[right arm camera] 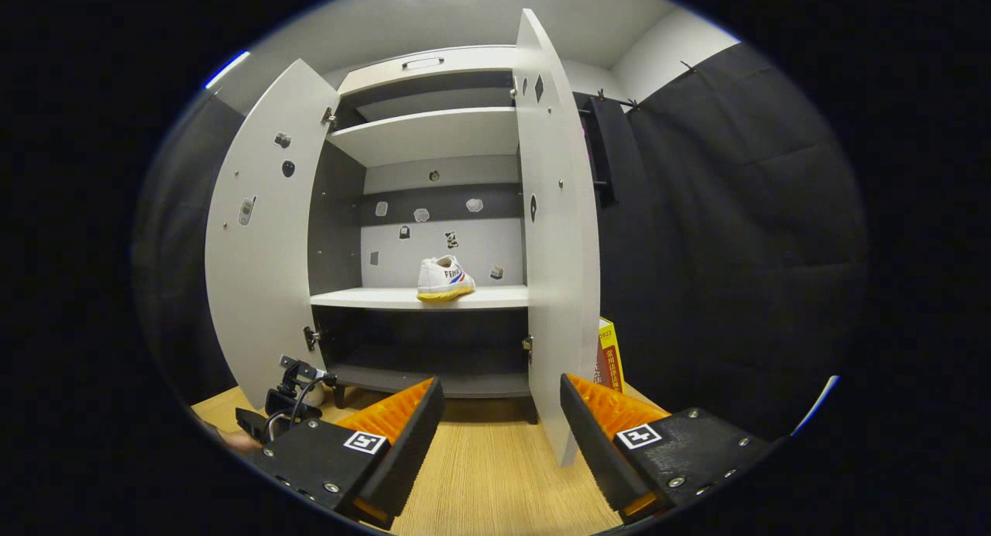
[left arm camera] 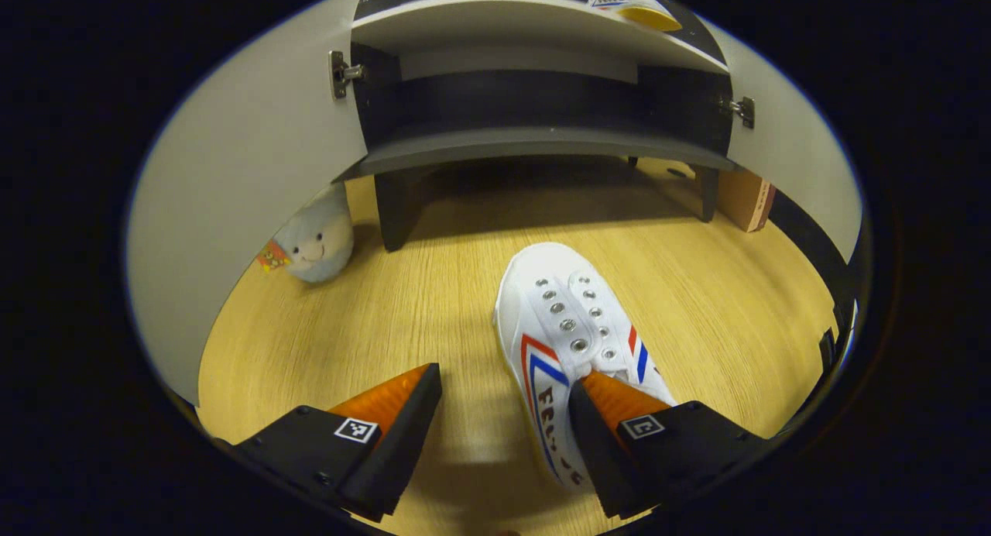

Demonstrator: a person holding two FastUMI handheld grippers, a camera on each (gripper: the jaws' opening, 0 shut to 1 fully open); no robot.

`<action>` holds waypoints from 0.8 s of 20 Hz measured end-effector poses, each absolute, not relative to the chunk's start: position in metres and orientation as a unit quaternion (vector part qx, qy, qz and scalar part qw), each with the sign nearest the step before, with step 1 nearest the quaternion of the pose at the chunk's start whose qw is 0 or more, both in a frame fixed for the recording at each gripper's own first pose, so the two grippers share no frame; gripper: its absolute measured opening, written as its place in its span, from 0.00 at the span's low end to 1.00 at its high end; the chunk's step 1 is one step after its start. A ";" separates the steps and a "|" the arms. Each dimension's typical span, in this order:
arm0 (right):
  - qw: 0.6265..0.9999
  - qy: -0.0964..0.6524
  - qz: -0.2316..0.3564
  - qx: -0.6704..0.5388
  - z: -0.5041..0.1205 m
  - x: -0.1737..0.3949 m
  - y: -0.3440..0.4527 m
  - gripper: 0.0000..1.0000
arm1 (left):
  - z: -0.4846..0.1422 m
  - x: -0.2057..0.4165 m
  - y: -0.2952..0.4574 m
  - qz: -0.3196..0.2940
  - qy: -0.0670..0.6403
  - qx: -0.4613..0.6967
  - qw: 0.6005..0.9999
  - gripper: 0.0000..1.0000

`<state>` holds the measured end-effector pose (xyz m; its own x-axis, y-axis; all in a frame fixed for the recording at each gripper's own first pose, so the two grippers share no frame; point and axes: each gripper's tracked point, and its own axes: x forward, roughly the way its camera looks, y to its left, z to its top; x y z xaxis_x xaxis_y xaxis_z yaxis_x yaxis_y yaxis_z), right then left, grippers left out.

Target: Grab one shoe with the right hand and put it into the shoe cabinet, grab the other shoe with the left hand and put it into the shoe cabinet; then close the right door with the right hand and the left door with the left hand.

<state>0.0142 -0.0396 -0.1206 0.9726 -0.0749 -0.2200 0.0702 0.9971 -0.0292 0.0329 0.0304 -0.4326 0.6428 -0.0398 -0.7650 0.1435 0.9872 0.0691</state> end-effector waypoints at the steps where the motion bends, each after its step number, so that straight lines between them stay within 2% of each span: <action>1: 0.992 0.119 -0.034 -0.014 -0.123 0.015 -0.038 0.92 | -0.435 0.042 0.029 -0.045 0.394 0.048 0.917 0.98; 5: 0.990 0.140 -0.025 -0.015 -0.127 0.013 -0.033 0.93 | -0.436 0.050 0.031 -0.037 0.374 -0.011 0.927 0.92; 8: 0.989 0.142 -0.024 -0.017 -0.126 0.011 -0.033 0.92 | -0.434 0.059 0.029 -0.036 0.362 0.032 0.931 0.20; 10: 0.990 0.141 -0.020 -0.011 -0.124 0.016 -0.029 0.93 | -0.432 0.056 0.027 -0.038 0.366 0.030 0.929 0.13; 12: 0.990 0.140 -0.016 -0.012 -0.124 0.017 -0.027 0.92 | -0.421 0.048 0.030 -0.011 0.375 -0.007 0.927 0.11; 16: 0.991 0.132 -0.008 -0.010 -0.122 0.018 -0.023 0.93 | -0.324 0.023 0.028 0.052 0.341 -0.065 0.936 0.10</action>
